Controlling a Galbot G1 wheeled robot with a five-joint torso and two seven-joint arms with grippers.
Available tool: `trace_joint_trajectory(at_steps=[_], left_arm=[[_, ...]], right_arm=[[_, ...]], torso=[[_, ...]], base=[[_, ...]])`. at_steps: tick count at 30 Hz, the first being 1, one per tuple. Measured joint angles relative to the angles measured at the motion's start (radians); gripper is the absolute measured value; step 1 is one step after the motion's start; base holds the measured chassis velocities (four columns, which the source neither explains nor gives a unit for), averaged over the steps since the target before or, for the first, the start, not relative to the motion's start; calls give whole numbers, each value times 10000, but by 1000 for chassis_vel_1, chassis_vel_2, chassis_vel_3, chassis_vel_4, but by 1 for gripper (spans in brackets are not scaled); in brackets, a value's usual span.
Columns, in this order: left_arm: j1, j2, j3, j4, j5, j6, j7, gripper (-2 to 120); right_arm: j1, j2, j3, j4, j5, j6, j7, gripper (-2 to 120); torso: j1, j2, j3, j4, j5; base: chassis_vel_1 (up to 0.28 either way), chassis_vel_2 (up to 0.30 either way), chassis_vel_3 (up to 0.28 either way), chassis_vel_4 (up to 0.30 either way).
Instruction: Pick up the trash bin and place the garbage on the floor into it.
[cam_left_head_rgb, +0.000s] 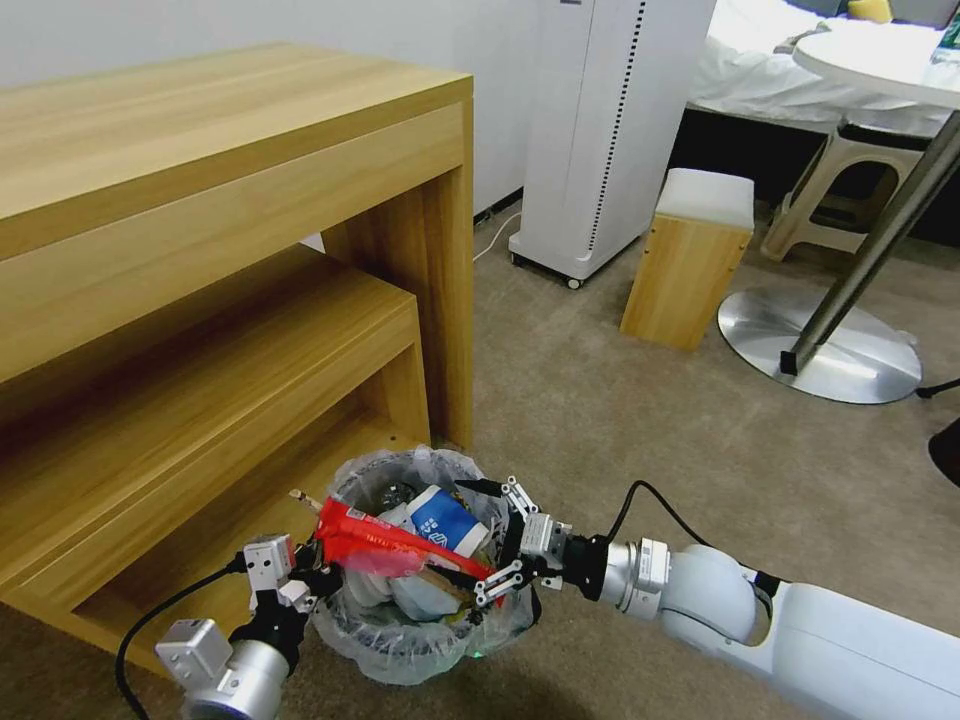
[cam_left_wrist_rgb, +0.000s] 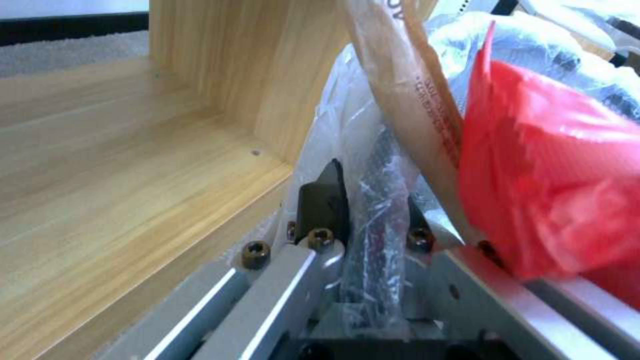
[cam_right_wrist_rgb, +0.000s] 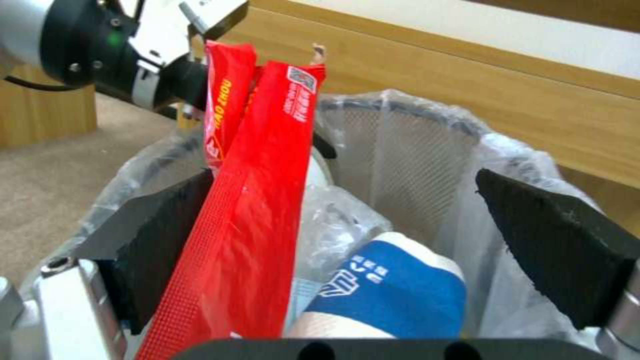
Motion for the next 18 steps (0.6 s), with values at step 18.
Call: trace_joint_trajectory(at_steps=[18], left_arm=[[77,-73,-59,6,60,-63,33,2]], right_arm=[[-28,69,-150,-182,23,413,-702,100]], torso=[[0,0,0,0,1]], base=[[0,0,0,0]])
